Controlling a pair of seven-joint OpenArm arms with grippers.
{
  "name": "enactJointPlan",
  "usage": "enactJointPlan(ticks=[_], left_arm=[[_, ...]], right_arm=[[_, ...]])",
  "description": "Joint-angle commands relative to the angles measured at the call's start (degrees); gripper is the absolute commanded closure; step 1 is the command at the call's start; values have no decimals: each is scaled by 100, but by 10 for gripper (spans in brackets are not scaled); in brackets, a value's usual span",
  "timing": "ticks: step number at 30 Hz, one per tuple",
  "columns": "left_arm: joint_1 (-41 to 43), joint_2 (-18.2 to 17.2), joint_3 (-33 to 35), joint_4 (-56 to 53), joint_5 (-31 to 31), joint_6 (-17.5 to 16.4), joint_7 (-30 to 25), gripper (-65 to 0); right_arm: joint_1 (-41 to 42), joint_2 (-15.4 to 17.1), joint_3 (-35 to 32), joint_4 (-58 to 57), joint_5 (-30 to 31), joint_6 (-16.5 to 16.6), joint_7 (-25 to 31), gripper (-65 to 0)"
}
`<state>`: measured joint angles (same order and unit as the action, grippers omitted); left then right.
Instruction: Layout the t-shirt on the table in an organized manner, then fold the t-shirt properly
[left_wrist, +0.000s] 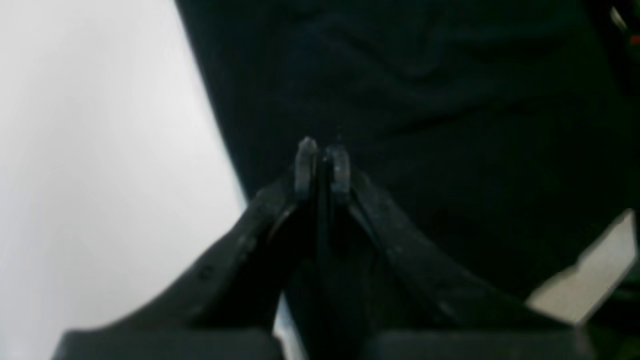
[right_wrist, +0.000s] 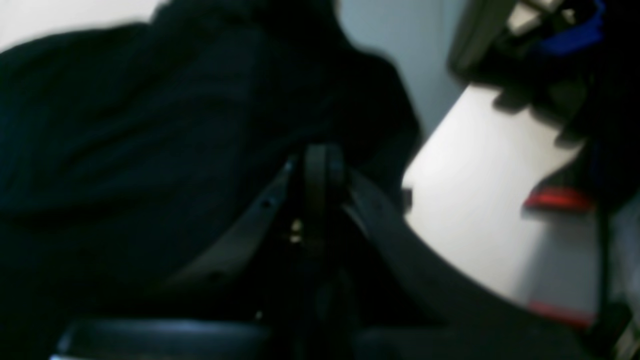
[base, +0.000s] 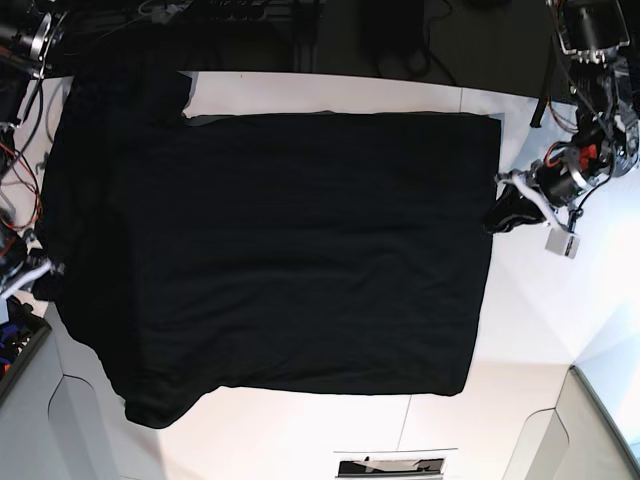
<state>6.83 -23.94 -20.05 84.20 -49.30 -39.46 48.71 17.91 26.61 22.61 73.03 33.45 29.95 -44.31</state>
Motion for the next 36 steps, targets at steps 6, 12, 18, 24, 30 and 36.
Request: enactJointPlan(ticks=[6, 12, 18, 24, 30, 36], left_arm=[[970, -101, -369, 649, -168, -54, -68, -150], [1482, -98, -962, 699, -562, -54, -59, -166], [1663, -101, -1303, 699, -702, -54, 61, -244], [1731, -85, -1296, 697, -752, -54, 83, -360], [1731, -79, -1296, 697, -927, -54, 118, -360], [1729, -79, -1290, 697, -1049, -54, 109, -360]], right_arm=[[-1390, 142, 938, 1027, 898, 243, -76, 0], [-2833, 142, 1770, 1742, 1340, 243, -262, 0], [-3956, 142, 2286, 1880, 1823, 240, -393, 0], [-4470, 81, 2291, 1878, 1696, 219, -372, -335], [-4474, 81, 2284, 1867, 1556, 179, -343, -395], [-4334, 81, 2057, 1504, 1375, 170, -175, -395]])
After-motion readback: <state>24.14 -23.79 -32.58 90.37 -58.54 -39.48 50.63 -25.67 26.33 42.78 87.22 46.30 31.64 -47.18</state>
